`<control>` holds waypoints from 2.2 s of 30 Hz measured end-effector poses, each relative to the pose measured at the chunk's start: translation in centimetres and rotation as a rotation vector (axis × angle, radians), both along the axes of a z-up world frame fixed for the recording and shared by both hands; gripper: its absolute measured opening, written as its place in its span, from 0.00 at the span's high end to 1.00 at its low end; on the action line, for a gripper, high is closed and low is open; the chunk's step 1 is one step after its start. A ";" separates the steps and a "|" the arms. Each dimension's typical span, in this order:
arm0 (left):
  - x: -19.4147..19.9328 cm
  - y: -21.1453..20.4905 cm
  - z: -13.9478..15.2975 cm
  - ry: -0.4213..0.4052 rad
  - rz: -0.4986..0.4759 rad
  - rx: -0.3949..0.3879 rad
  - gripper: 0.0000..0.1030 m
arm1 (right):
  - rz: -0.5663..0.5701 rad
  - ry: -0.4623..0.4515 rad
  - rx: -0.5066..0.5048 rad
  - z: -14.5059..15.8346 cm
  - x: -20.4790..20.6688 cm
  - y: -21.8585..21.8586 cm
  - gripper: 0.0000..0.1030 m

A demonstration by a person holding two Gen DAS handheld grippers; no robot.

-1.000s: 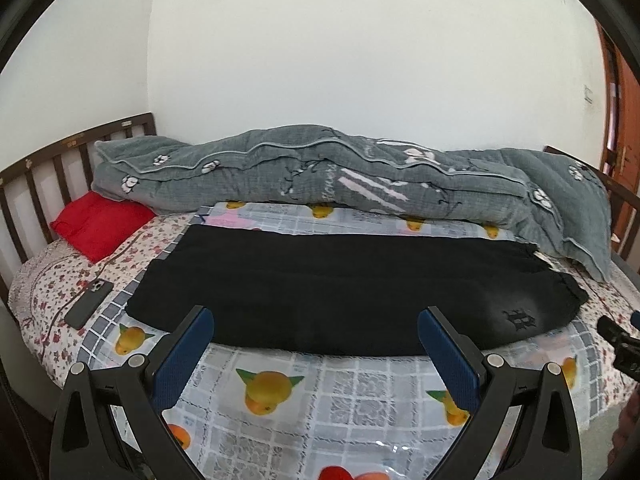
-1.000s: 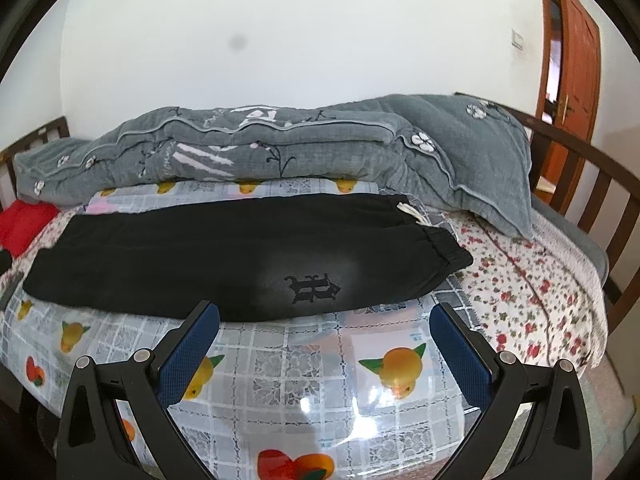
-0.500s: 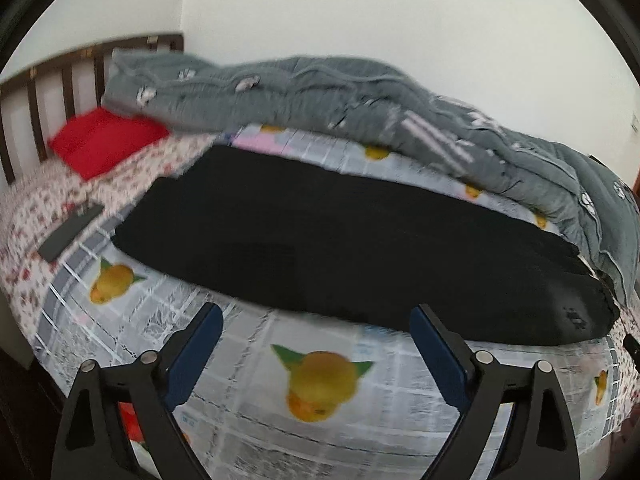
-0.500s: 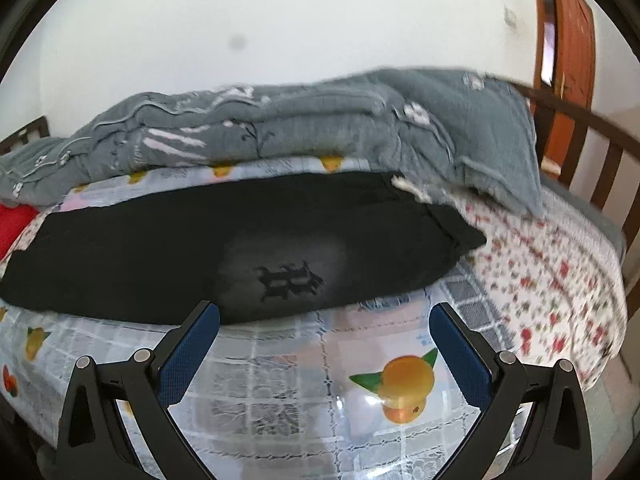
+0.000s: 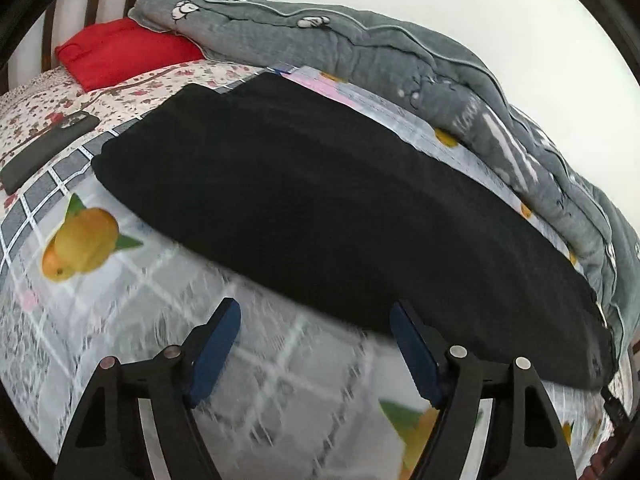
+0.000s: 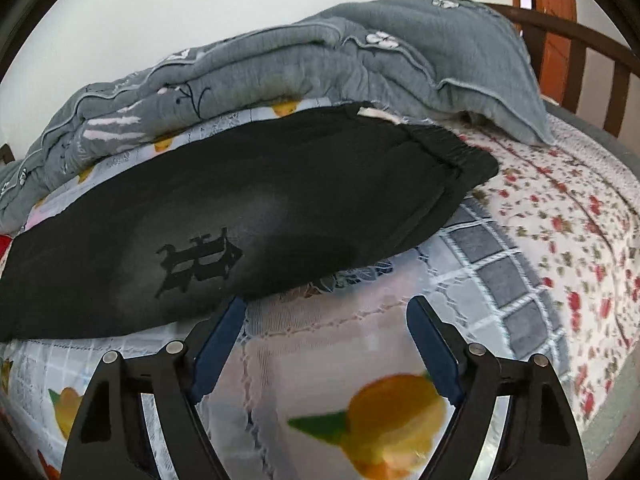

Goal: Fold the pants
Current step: 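Lower both tools onto the pants' waistband and hem edges, then close the left tool on the hem while the right tool grips the waistband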

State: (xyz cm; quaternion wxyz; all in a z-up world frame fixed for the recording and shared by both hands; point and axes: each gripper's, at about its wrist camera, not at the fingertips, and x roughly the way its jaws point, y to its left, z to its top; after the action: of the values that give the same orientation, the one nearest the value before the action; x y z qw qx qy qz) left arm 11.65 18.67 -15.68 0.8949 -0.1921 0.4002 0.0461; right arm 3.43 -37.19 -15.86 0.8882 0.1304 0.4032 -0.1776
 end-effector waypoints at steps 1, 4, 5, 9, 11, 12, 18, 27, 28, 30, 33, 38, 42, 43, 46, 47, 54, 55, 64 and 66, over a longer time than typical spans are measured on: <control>0.3 0.4 -0.1 -0.004 0.012 -0.010 0.28 | -0.001 -0.004 0.019 -0.3 0.4 -0.2 0.19; 1.3 1.7 -0.3 -0.017 0.070 -0.066 0.29 | -0.015 -0.032 0.063 -0.7 1.2 -0.7 0.19; 1.7 2.2 -0.3 -0.017 0.100 -0.080 0.29 | -0.021 -0.041 0.080 -0.8 1.5 -0.9 0.19; 2.9 3.7 -0.3 -0.010 0.207 -0.117 0.35 | -0.058 -0.037 0.106 -1.1 3.2 -1.5 0.19; 3.5 4.2 -0.3 0.008 0.250 -0.109 0.46 | -0.060 -0.025 0.104 -1.1 4.2 -1.6 0.20; 3.7 4.3 -0.2 0.023 0.274 -0.093 0.58 | -0.060 -0.023 0.095 -1.1 4.6 -1.5 0.28; 4.4 4.3 1.8 0.008 0.293 0.016 0.92 | 0.002 -0.070 0.081 0.4 5.0 -1.9 0.79; 6.5 3.5 7.4 -0.124 0.255 0.086 0.92 | 0.085 -0.182 0.038 5.3 7.3 -1.6 0.82; 7.0 3.3 7.9 -0.135 0.251 0.100 0.92 | 0.094 -0.189 0.033 5.8 7.9 -1.7 0.82; 7.6 2.7 8.4 -0.149 0.244 0.119 0.92 | 0.100 -0.198 0.033 6.3 8.7 -1.9 0.83; 9.3 2.1 8.9 -0.160 0.227 0.145 0.93 | 0.103 -0.205 0.036 6.6 10.1 -2.1 0.83; 11.5 1.4 9.2 -0.183 0.202 0.162 0.93 | 0.101 -0.208 0.013 6.7 12.7 -2.1 0.85; 14.0 1.1 8.8 -0.187 0.175 0.173 0.93 | 0.094 -0.206 -0.014 6.4 15.2 -2.4 0.86; 14.6 0.9 8.6 -0.187 0.167 0.183 0.93 | 0.090 -0.207 -0.011 6.3 15.8 -2.5 0.86; 16.8 0.7 7.9 -0.182 0.148 0.188 0.93 | 0.058 -0.200 -0.007 5.4 18.1 -3.1 0.86; 17.3 0.7 7.8 -0.181 0.147 0.186 0.93 | 0.052 -0.195 -0.011 5.2 18.7 -3.1 0.86; 21.8 0.7 7.7 -0.182 0.141 0.205 0.93 | -0.009 -0.143 -0.008 3.7 23.5 -4.0 0.86; 22.2 0.8 7.6 -0.178 0.146 0.201 0.93 | -0.020 -0.139 0.007 3.4 23.9 -4.1 0.86; 21.5 0.6 7.8 -0.148 0.146 0.190 0.53 | 0.046 -0.076 -0.006 2.9 22.4 -2.1 0.46; 20.8 0.2 7.9 -0.134 0.131 0.207 0.50 | 0.074 -0.056 -0.042 3.1 20.9 -1.4 0.46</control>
State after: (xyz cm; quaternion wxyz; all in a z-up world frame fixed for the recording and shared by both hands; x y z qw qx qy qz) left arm 32.50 18.91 -7.79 0.9297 -0.1272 0.3194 0.1325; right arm 24.33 -38.56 -12.73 0.9075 0.1016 0.3792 -0.1493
